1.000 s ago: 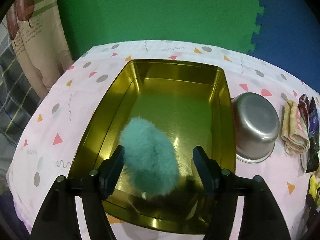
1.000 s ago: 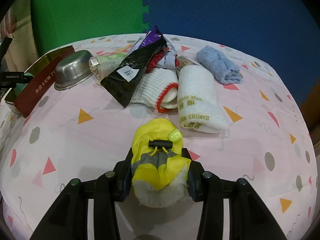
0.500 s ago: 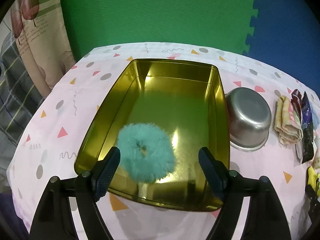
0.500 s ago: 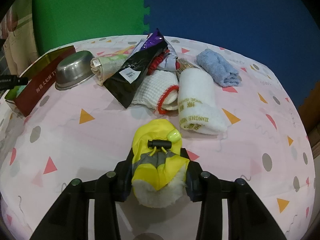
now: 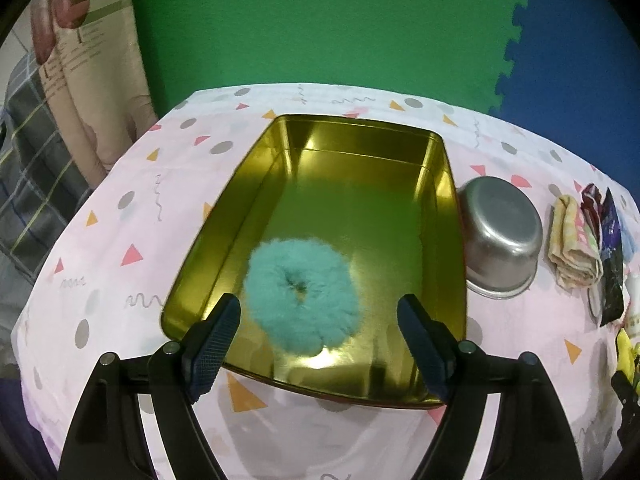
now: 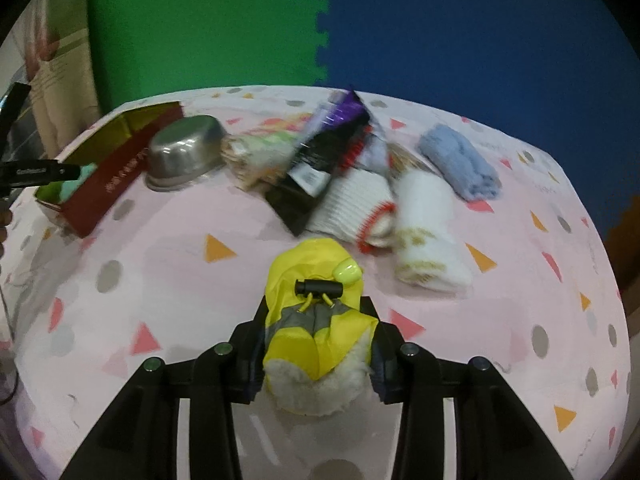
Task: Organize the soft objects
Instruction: 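Carry the yellow slipper into the tin tray and open the right tool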
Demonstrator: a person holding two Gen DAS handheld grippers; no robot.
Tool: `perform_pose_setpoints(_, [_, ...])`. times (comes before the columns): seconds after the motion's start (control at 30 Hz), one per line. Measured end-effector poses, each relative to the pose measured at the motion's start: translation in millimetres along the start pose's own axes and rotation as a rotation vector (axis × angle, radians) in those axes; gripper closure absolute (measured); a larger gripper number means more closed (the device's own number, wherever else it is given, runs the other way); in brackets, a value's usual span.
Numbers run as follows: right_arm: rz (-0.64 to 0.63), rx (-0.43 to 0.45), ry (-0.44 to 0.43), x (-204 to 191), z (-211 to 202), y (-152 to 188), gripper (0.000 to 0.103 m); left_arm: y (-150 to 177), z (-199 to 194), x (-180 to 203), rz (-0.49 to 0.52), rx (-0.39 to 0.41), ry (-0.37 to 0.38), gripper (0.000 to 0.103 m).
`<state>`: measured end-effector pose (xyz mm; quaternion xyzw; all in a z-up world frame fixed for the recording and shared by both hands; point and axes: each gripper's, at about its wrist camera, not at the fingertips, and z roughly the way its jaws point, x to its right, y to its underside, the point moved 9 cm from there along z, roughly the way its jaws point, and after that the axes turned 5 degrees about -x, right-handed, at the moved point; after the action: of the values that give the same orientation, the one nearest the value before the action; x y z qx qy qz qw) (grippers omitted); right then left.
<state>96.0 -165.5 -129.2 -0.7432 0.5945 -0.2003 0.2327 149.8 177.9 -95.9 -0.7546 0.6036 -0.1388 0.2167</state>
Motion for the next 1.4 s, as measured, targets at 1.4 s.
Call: perform_pose_setpoints(1.4, [-0.34,0.046,-0.241,-289.6,58.3,-162.1,0.059,1.0,-13.7,-110.7,-0.257,0.037,-0.095,0.021])
